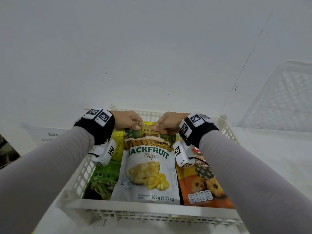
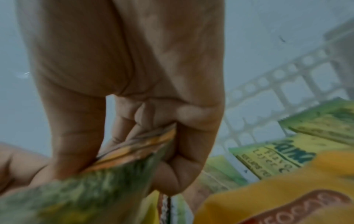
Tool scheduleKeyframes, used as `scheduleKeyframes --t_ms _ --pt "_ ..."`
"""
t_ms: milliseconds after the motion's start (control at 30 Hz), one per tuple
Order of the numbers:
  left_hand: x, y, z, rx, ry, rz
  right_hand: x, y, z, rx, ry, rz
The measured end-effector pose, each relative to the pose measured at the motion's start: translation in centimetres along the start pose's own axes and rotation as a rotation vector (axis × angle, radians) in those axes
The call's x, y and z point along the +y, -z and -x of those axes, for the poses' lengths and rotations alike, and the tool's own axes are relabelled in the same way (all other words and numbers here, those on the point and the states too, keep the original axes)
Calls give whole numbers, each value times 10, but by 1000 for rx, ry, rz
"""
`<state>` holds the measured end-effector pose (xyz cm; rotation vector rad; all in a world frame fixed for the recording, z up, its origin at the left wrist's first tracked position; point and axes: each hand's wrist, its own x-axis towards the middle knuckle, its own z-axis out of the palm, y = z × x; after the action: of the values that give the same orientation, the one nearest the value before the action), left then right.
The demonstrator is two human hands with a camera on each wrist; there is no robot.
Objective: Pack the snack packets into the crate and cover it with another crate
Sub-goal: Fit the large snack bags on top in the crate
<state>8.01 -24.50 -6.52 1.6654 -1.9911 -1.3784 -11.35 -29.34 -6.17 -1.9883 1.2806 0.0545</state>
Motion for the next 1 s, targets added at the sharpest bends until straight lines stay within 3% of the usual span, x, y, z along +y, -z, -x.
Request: scheduleKeyframes --t_ms 233,367,500,633,733,867,1000 --pt "15 -9 -11 -26 54 -367 7 1 -2 -15 -22 -15" --pt "15 -16 -18 14 -1 -438 10 2 -1 -13 -65 -66" --pt "12 -29 -24 -22 37 -615 13 4 1 -14 -139 45" --pt "13 -23 -23 49 17 -641 25 8 8 2 -162 -81" --pt "13 -15 -21 177 -13 -612 22 2 11 168 -128 -134" --pt "16 -10 -29 368 -62 -681 13 -2 -7 482 -154 38" --pt "14 -14 -30 405 -110 -734 15 -5 -18 528 -163 208"
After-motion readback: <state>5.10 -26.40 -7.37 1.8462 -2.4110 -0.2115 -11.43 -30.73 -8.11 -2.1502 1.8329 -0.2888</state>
